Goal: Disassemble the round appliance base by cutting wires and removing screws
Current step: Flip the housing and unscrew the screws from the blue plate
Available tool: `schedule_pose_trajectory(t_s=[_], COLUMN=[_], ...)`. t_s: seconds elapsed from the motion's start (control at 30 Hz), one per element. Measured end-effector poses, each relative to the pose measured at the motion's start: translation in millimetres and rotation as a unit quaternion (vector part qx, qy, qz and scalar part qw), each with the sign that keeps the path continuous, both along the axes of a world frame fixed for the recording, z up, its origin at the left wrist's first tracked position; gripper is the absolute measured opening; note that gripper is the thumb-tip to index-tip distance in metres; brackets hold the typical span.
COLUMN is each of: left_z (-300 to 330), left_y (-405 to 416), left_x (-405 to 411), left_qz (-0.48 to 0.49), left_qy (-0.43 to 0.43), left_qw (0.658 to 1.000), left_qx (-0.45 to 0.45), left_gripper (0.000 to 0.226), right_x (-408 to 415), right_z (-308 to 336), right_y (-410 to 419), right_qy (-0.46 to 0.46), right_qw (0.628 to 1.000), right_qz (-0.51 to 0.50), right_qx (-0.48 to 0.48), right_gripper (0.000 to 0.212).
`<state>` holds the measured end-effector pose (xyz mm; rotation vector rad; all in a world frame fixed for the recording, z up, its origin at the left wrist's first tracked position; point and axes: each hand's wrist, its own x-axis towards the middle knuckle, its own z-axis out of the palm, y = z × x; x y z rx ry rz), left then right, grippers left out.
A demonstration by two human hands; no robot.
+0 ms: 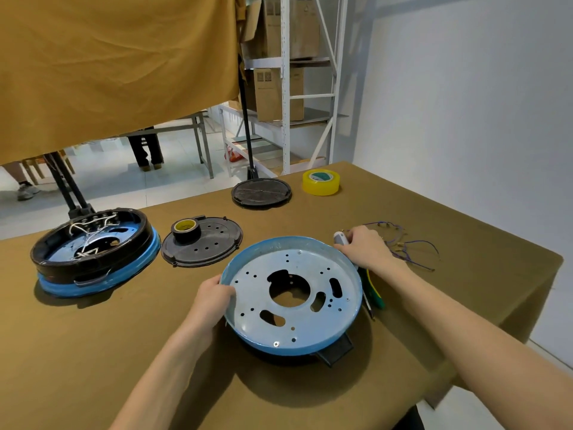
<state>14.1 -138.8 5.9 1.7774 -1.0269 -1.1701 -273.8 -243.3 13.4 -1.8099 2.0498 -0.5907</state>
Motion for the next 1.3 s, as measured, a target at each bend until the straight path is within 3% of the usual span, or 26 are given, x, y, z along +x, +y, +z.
schedule_pose_trajectory(t_s=[0.13, 0.23, 0.3, 0.37, 0.5, 0.57, 0.7, 0.9, 1.03, 1.3], left_z=[0.7, -1.6, -3.6, -3.6, 1.1, 2.4, -1.0, -6.6, -18.6, -31.7], left_y=[6.4, 9.5, 9.5, 8.8, 7.4, 6.4, 6.8, 4.8, 10.0, 12.5], left_x=[-3.4, -5.5, -3.5, -1.3, 2.0, 4.8, 15.9, 27.8, 27.1, 18.3], left_qz=[0.074, 0.110, 0.117, 0.107, 0.058, 0.013, -0.051, -0.037, -0.108, -0.090], left_qy=[0.097, 0.154, 0.170, 0.179, 0.163, 0.165, 0.215, 0.357, 0.362, 0.347], left_qw=[0.992, 0.981, 0.977, 0.974, 0.977, 0.980, 0.972, 0.929, 0.922, 0.924], left_qx=[-0.031, -0.041, -0.059, -0.086, -0.122, -0.114, -0.083, -0.088, -0.085, -0.131], left_gripper=[0.032, 0.035, 0.036, 0.035, 0.032, 0.029, 0.029, 0.057, 0.051, 0.054], right_x=[8.1, 15.3, 28.1, 45.9, 79.7, 89.6, 90.1, 95.6, 103.9, 110.2], right_z=[-4.3, 10.0, 24.2, 36.1, 38.5, 33.8, 30.8, 24.2, 16.3, 16.4], right_y=[-8.7, 5.8, 28.4, 56.6, 99.1, 106.8, 108.7, 110.2, 111.2, 112.0], right_qy=[0.021, -0.027, -0.069, -0.076, -0.026, 0.007, -0.025, -0.075, 0.000, -0.016], right_qw=[1.000, 0.993, 0.975, 0.958, 0.919, 0.892, 0.885, 0.880, 0.879, 0.885], right_qz=[0.016, -0.005, 0.045, 0.162, 0.392, 0.451, 0.463, 0.469, 0.472, 0.463], right_qx=[0.001, -0.116, -0.208, -0.224, -0.037, 0.044, 0.037, -0.016, -0.059, -0.033], right_gripper=[0.039, 0.021, 0.009, 0.006, 0.010, 0.016, 0.022, 0.014, 0.017, 0.016])
